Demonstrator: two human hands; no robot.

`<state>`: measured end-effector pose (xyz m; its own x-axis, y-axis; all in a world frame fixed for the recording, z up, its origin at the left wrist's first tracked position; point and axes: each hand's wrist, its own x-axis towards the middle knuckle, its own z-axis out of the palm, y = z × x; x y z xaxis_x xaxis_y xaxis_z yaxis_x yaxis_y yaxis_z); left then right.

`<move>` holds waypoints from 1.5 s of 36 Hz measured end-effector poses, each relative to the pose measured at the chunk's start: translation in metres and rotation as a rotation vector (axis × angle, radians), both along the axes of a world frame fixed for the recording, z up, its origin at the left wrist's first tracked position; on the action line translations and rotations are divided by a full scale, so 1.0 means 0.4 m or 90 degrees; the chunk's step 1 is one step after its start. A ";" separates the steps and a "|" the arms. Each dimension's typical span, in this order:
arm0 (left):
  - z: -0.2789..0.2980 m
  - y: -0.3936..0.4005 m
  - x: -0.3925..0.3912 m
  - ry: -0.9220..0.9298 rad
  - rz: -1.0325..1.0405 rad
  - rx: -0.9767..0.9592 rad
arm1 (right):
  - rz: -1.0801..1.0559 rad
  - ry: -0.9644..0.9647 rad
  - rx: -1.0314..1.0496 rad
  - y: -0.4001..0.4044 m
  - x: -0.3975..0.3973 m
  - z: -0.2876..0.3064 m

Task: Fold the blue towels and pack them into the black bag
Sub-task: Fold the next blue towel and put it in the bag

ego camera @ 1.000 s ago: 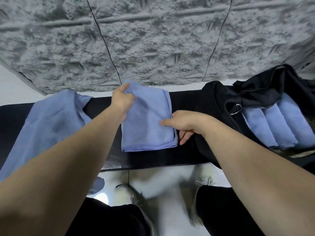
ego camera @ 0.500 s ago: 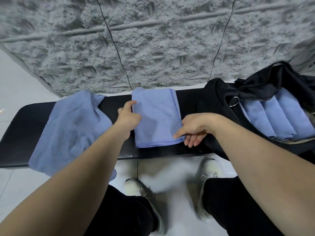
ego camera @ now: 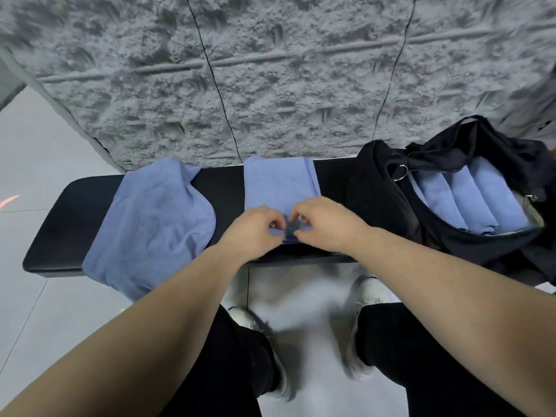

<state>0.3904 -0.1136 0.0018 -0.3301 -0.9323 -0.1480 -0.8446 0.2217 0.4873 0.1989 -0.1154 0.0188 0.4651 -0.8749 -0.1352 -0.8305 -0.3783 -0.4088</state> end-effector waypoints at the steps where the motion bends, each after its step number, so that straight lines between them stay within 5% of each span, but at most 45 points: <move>1: -0.002 0.006 -0.005 -0.034 -0.016 -0.003 | 0.036 0.015 -0.017 0.005 0.005 -0.009; 19: -0.008 0.073 -0.031 -0.175 -0.014 -0.013 | -0.004 0.148 0.014 0.049 -0.023 -0.046; 28: -0.027 0.119 -0.045 -0.257 -0.079 -0.093 | 0.077 0.198 -0.088 0.091 -0.042 -0.058; 41: -0.015 0.121 -0.062 -0.280 -0.063 -0.111 | 0.073 0.114 -0.057 0.104 -0.041 -0.074; 54: -0.025 0.090 -0.026 -0.134 0.017 -0.020 | -0.046 -0.003 0.048 0.078 -0.060 -0.070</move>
